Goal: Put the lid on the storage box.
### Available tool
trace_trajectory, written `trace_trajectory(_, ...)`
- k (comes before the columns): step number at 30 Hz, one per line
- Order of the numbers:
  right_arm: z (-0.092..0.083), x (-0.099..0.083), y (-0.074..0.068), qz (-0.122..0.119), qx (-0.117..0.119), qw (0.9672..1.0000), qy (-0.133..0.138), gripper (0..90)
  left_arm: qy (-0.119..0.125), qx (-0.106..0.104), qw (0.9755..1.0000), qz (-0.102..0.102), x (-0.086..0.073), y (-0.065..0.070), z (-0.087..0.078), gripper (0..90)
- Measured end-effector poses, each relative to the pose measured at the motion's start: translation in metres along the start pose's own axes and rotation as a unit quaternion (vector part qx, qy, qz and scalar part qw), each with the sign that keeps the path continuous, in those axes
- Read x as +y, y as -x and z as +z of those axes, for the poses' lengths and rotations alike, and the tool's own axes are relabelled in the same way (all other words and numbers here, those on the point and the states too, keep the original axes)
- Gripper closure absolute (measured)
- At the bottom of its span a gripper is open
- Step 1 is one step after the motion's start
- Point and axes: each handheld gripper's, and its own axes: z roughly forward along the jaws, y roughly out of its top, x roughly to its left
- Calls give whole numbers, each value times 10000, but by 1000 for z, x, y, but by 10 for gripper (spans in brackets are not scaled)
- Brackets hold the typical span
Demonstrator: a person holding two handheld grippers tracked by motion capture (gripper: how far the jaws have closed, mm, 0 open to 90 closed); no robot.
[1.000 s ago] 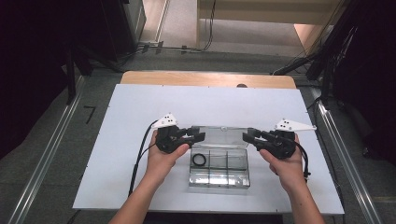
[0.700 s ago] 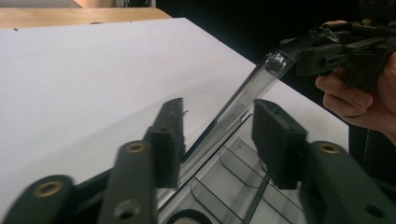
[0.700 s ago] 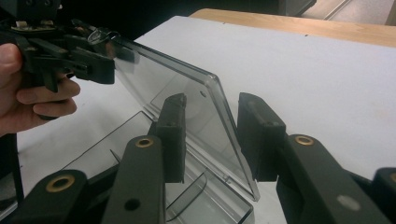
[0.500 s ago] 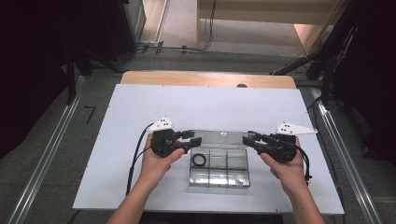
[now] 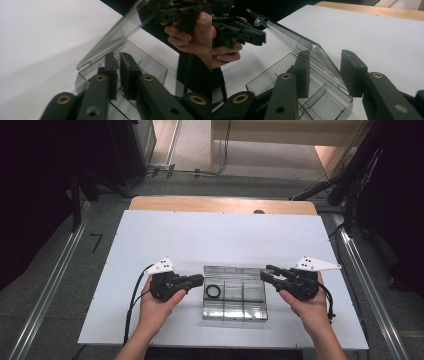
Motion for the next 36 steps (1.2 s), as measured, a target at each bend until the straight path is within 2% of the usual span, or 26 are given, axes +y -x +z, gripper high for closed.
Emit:
trace_trajectory(2,0,-1,-1,22,-4,10000,5,580,-66,-125,9999,15,-2,1,2,893)
trace_trajectory(5,-1,-4,-2,32,-21,10000,5,571,-57,-225,9997,6,-2,2,6,898)
trace_trajectory(12,-4,-9,-6,-21,-39,10000,-37,543,41,-306,9995,30,-3,4,7,899)
trace_trajectory(25,-7,-13,-13,-164,-22,9998,-82,500,109,-338,9994,40,-2,4,8,900)
trace_trajectory(33,-10,-15,-14,-130,31,9999,-51,469,111,-323,9994,44,-2,5,8,900)
trace_trajectory(36,-14,-18,-12,-28,18,10000,-24,448,110,-314,9994,53,-2,5,8,900)
